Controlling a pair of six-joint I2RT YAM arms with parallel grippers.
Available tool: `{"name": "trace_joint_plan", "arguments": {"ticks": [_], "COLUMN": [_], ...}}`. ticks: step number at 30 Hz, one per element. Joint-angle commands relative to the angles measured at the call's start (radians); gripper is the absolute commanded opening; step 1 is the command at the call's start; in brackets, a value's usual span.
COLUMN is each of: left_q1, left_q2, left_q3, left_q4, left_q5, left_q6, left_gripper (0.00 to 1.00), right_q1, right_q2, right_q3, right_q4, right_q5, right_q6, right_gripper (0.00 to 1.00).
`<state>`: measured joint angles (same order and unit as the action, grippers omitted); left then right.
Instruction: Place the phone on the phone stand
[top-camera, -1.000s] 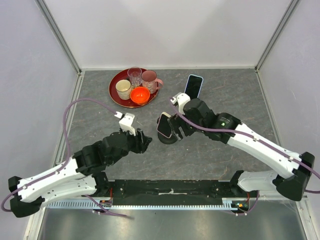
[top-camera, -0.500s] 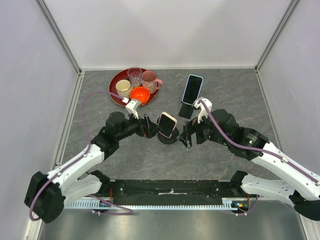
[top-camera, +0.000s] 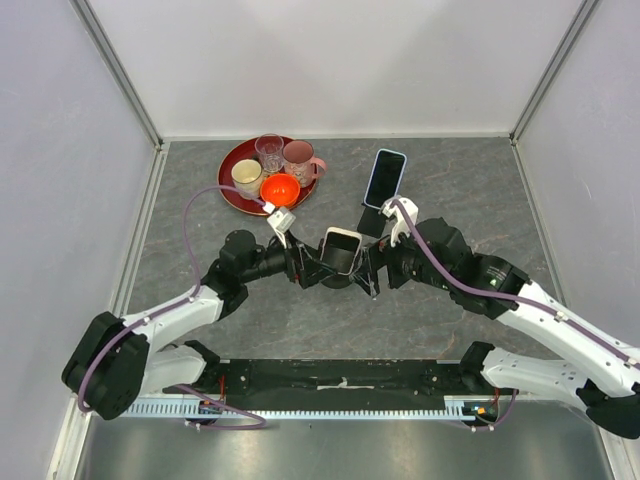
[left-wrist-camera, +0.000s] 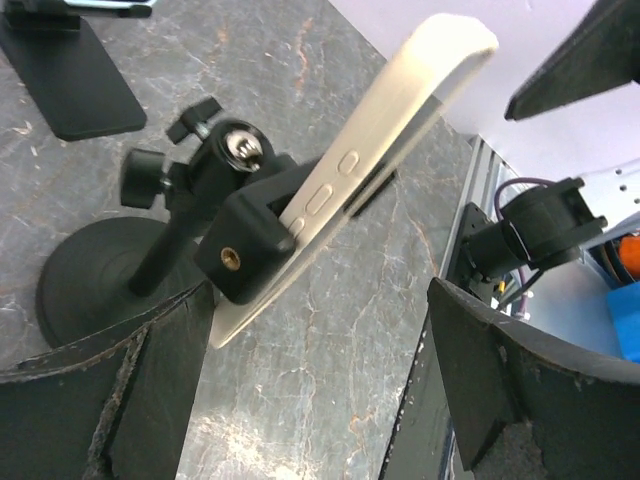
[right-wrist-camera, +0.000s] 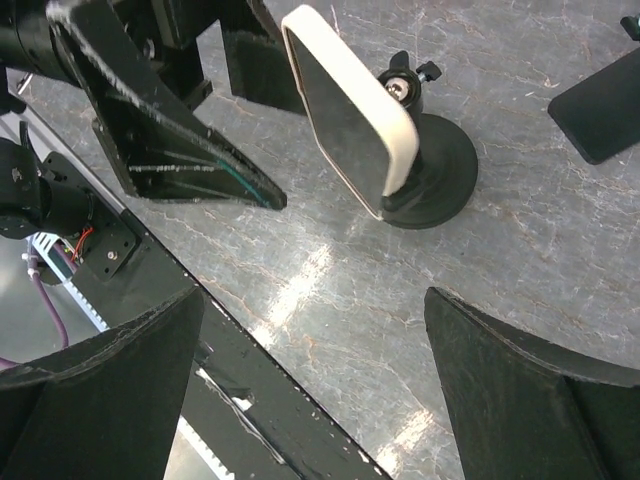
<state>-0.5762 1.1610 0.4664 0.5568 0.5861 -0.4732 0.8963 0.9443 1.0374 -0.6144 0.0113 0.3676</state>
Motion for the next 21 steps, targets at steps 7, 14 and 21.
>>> {"name": "trace_joint_plan", "arguments": {"ticks": [7,14,21], "left_q1": [-0.183,-0.214,-0.214], "left_q2": [-0.116,-0.381,-0.687], "left_q3": [-0.116,-0.100,0.055], "left_q4": [0.111,-0.238,-0.667], "left_q5": [-0.084,-0.329,-0.548], "left_q6": [-0.100,-0.087,-0.058], "left_gripper": [0.91,0.95,0.95], "right_q1": [-0.002,0.059,0.116], "right_q2": [0.094,0.172,0.220], "right_q3": [0.044,0.082,0.113], "right_q4": [0.041,0.044,0.133], "right_q5": [0.162,0.331,0.441], "right_q6": [0.111,0.110,0.192], "right_gripper": [0.98,0.98,0.98]}}
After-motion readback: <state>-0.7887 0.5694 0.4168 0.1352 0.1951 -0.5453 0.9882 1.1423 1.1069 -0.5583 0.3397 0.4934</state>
